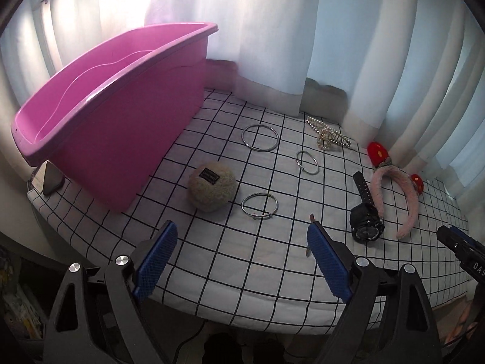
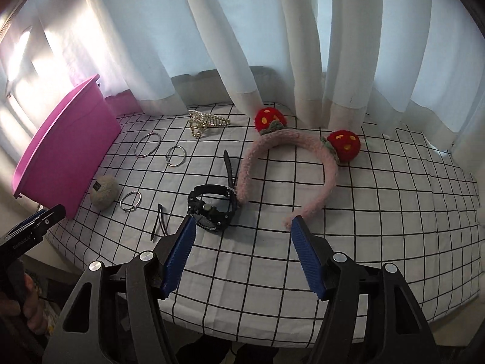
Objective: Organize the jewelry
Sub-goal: 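Move both tools back over the table toward the hair pin and headband, then grasp the brown hair pin with the left tool while the right tool grasps the pink headband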
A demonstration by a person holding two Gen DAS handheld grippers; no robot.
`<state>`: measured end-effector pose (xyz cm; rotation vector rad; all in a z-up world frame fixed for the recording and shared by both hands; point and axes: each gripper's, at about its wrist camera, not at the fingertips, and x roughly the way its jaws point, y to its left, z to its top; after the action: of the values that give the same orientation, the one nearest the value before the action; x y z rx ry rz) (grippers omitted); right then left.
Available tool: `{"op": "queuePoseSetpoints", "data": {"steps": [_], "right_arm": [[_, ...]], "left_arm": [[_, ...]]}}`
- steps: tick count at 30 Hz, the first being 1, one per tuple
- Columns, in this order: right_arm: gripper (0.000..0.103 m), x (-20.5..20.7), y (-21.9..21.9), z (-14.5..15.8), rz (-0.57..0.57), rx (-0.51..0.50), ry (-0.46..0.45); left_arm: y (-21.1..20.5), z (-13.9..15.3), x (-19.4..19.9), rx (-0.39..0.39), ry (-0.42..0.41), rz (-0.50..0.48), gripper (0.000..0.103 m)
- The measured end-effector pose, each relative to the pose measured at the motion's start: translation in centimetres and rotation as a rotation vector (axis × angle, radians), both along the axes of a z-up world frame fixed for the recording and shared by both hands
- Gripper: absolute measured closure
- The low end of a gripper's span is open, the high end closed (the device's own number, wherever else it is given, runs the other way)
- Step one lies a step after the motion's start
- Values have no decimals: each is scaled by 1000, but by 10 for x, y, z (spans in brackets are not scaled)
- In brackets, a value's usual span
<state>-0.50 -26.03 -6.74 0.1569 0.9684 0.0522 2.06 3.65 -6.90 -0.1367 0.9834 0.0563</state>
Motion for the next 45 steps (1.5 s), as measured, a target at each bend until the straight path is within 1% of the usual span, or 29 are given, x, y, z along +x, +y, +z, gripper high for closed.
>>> {"op": "queuePoseSetpoints", "data": {"steps": [8,13,19,28,33,45], "right_arm": [[40,9,-48,-28,-77,-15,45],[40,25,-70,-48,-97,-24,70],[40,49,-88,-75,-96,-23,101],[40,72,-96,-93,-55,-26,110],[40,83,-96,-100,-39,-56,118],[40,103,-102,-116,-50,-97,147]], "left_arm": [[-36,-39,10,11,50,0,17],[-50,-61,18,21,59,34,17],[-63,-83,23,9,81,82,17],[-83,-101,32,15,98,122,17],[-94,-108,39,31,95,116,17],[-110,-126,46,75,96,111,17]]}}
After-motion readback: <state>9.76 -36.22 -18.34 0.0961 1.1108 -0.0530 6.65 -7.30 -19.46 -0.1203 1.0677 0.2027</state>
